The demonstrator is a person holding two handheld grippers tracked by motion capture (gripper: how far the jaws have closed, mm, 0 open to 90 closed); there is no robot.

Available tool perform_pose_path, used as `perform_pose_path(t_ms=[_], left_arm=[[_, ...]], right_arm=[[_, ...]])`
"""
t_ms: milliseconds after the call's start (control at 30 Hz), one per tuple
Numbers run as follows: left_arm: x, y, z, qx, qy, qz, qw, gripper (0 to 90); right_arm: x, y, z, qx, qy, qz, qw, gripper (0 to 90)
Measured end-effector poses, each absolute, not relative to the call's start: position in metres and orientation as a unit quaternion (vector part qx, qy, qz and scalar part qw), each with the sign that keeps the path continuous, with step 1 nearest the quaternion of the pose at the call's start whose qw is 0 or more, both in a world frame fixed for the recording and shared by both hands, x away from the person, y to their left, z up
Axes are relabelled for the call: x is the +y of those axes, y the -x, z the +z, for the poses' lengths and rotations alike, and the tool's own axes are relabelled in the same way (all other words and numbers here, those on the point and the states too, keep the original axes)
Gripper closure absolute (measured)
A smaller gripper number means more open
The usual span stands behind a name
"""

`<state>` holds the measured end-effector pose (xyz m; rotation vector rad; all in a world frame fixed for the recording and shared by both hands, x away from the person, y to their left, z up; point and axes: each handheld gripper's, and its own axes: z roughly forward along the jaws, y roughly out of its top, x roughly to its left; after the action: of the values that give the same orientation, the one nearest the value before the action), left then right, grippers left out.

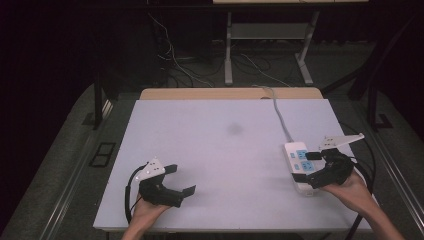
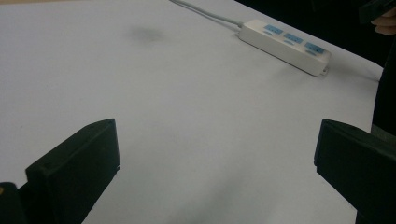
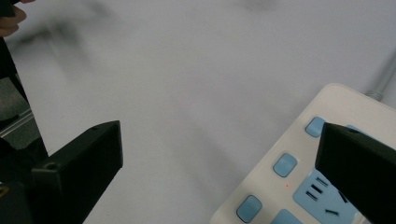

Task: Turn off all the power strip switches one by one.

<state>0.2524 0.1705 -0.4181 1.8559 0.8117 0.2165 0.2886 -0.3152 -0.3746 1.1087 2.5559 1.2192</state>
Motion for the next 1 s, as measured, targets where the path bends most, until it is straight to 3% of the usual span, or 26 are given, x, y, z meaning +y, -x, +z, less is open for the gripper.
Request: perform_pose_path(t_ms=[567,600,700,833,900,1000], left_arm=[[0.17,-0.252,-0.418,0.337,-0.778,0.09,0.522,0.0],[0.17,-0.252,-0.418,0.337,-0.778,0.09,0.523,0.0],[0.17,-0.252,-0.418,0.336,-0.779,0.091,0.522,0.0],[0.17,-0.252,-0.418,0.337,-0.779,0.091,0.521,0.0],[0.169,-0.252,-0.418,0.336,-0.779,0.092,0.521,0.0],[0.169,-0.252,-0.418,0.336,-0.78,0.092,0.52,0.0]], right_arm=[[-0.322,-0.298,-0.377,0.87,-0.349,0.344,0.05,1.0],[-0.324,-0.299,-0.377,0.875,-0.339,0.341,0.043,15.3],[-0.325,-0.299,-0.377,0.877,-0.337,0.341,0.039,18.5],[-0.325,-0.303,-0.38,0.882,-0.332,0.334,0.021,35.1],[-0.325,-0.304,-0.38,0.883,-0.33,0.333,0.016,36.6],[-0.326,-0.306,-0.383,0.884,-0.331,0.329,0.004,51.0]])
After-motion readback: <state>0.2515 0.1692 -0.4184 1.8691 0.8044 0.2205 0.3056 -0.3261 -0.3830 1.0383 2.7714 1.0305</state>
